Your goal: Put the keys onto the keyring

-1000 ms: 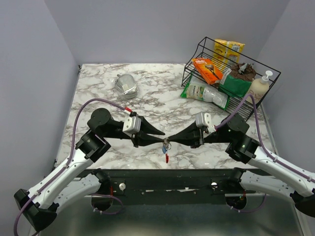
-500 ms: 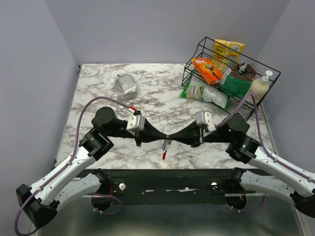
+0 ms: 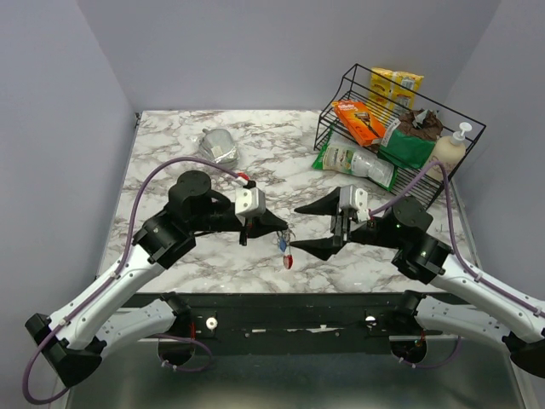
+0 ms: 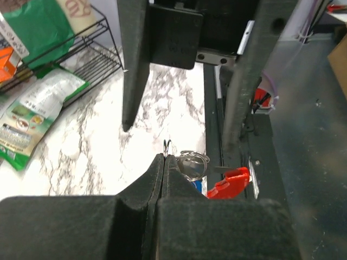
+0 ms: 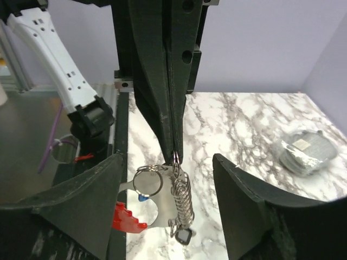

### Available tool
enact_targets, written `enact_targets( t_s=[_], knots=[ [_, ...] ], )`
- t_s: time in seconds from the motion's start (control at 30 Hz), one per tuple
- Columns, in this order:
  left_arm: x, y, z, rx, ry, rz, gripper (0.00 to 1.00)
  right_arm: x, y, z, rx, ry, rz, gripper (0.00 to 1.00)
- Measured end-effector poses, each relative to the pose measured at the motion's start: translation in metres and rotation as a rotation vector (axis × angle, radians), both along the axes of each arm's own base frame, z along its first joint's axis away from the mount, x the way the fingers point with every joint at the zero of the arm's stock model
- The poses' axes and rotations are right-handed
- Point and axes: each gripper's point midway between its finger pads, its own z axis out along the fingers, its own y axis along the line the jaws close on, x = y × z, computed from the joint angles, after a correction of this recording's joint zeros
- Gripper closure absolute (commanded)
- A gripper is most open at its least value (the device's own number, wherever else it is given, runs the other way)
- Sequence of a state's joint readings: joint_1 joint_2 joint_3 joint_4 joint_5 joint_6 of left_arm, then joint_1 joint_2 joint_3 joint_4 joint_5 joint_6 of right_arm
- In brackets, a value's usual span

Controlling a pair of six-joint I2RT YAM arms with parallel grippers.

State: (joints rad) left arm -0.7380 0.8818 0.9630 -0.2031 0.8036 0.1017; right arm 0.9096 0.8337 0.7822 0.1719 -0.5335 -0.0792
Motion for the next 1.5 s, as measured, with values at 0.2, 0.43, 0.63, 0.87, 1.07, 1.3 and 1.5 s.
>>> enact_targets(
  t_s=[0.2,0.43,0.63,0.87,1.07,1.3,1.5],
  knots=[
    [0.014,0.001,-0.010,0.144,0.006,0.060,1.00,0.011,-0.006,0.005,-0.008,-0.006,-0.078,0.17],
    [0.021,0.006,-0.017,0.296,-0.008,0.094,1.00,0.028,-0.013,0.006,-0.039,-0.020,-0.125,0.45],
    [0.019,0.015,-0.024,0.393,-0.003,0.096,1.00,0.036,-0.007,-0.010,-0.108,0.013,-0.062,0.47],
    [0.018,0.017,-0.035,0.463,0.016,0.088,1.00,0.021,0.009,-0.026,-0.163,0.054,0.095,0.53],
    [0.018,0.018,-0.040,0.485,0.021,0.090,1.00,0.016,0.015,-0.037,-0.187,0.085,0.161,0.59],
    [0.019,0.016,-0.038,0.477,0.013,0.089,1.00,0.018,0.019,-0.046,-0.205,0.109,0.176,0.65],
    [0.018,0.014,-0.037,0.469,0.013,0.086,1.00,0.020,0.021,-0.050,-0.212,0.121,0.173,0.79]
  ],
)
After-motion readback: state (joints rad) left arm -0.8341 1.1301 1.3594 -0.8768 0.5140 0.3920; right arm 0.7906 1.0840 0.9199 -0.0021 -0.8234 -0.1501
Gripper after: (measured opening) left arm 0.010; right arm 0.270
